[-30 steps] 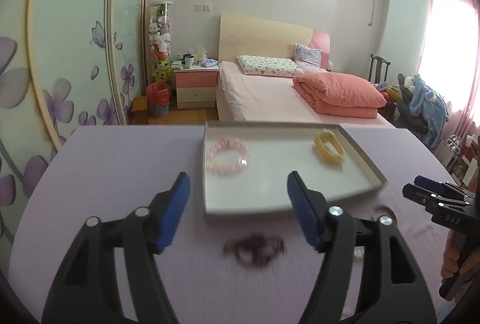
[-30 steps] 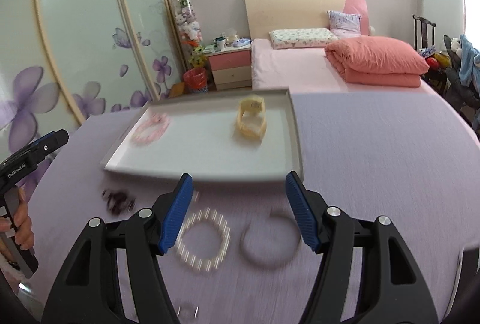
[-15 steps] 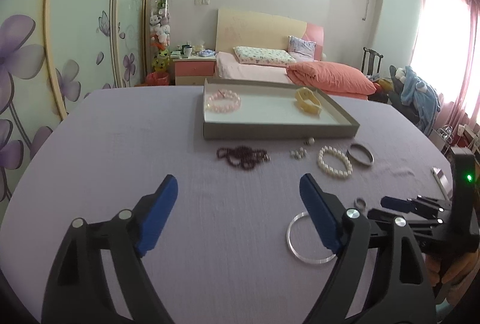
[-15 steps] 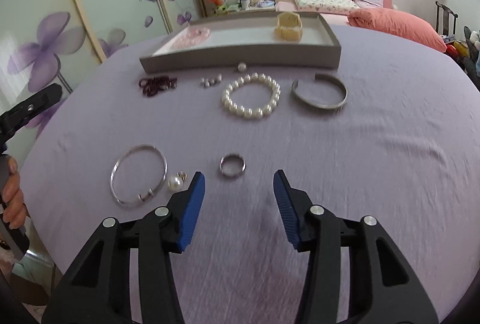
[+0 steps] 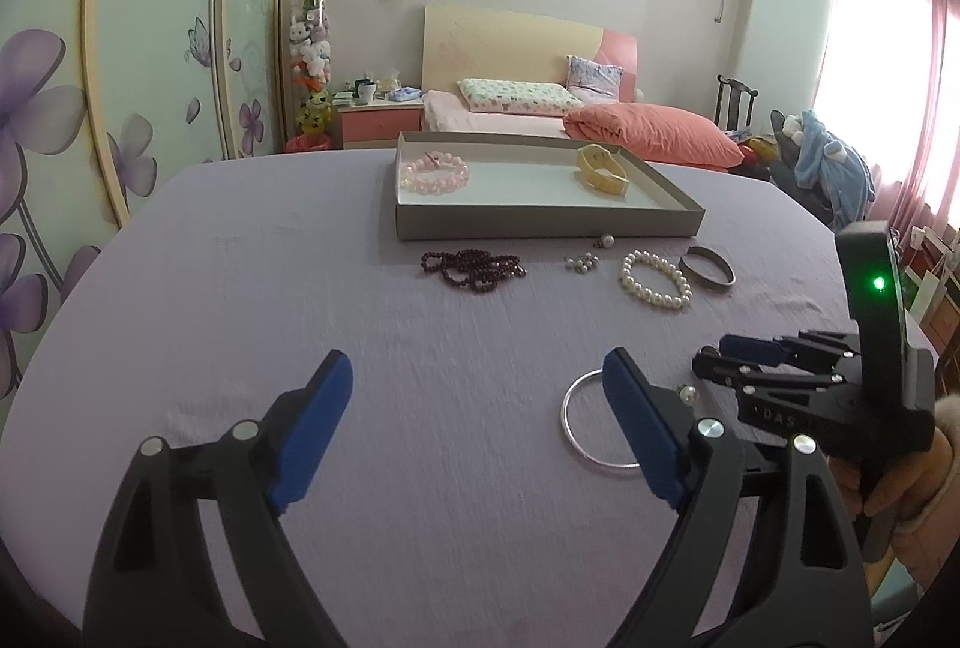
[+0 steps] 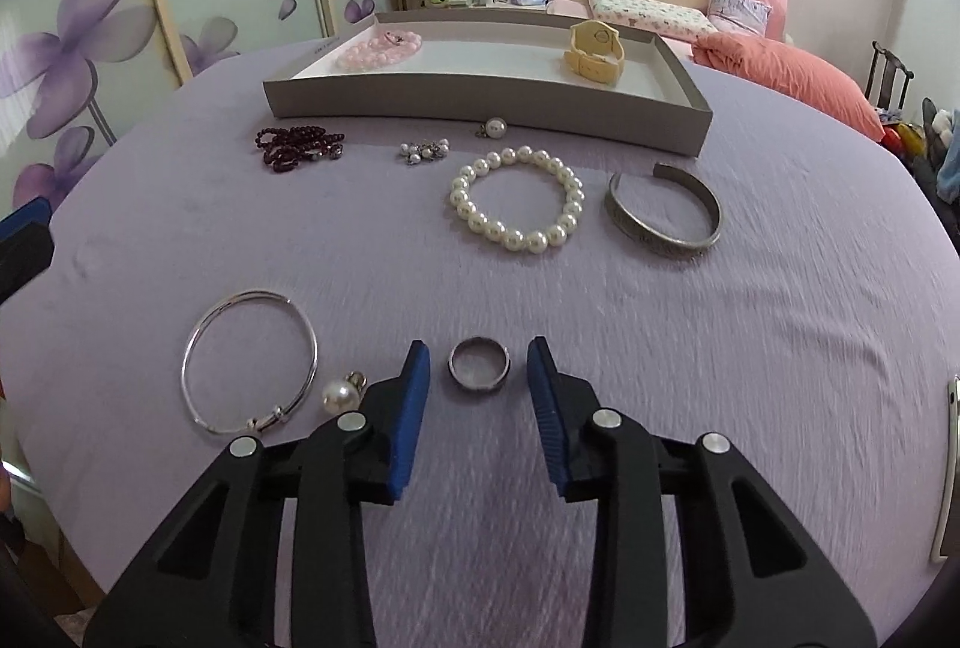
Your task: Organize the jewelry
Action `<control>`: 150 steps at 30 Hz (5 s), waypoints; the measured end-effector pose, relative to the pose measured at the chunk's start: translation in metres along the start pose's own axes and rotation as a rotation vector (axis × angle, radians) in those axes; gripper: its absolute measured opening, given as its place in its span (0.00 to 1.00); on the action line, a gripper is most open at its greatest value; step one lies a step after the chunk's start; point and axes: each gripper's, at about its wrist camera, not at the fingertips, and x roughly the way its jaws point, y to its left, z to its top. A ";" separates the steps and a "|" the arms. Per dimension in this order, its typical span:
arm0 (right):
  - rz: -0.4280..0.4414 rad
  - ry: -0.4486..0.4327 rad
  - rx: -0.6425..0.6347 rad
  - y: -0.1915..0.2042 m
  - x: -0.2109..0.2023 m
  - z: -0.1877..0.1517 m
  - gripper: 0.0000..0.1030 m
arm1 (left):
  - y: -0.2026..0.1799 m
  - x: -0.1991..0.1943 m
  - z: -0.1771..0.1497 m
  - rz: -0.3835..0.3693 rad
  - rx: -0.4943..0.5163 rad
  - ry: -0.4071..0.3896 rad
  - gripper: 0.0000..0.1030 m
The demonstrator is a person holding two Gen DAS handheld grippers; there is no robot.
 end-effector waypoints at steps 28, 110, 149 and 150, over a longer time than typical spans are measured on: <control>-0.013 -0.061 0.135 -0.044 -0.032 0.011 0.22 | -0.058 0.066 -0.017 0.008 0.091 0.203 0.57; 0.026 -0.149 0.107 -0.026 -0.064 0.025 0.22 | -0.019 0.053 -0.014 -0.023 0.114 0.242 0.03; 0.054 -0.163 0.091 -0.016 -0.063 0.032 0.22 | -0.018 0.038 -0.021 -0.086 0.123 0.178 0.79; 0.055 -0.162 0.091 -0.016 -0.064 0.032 0.22 | -0.021 0.039 -0.021 -0.081 0.130 0.182 0.79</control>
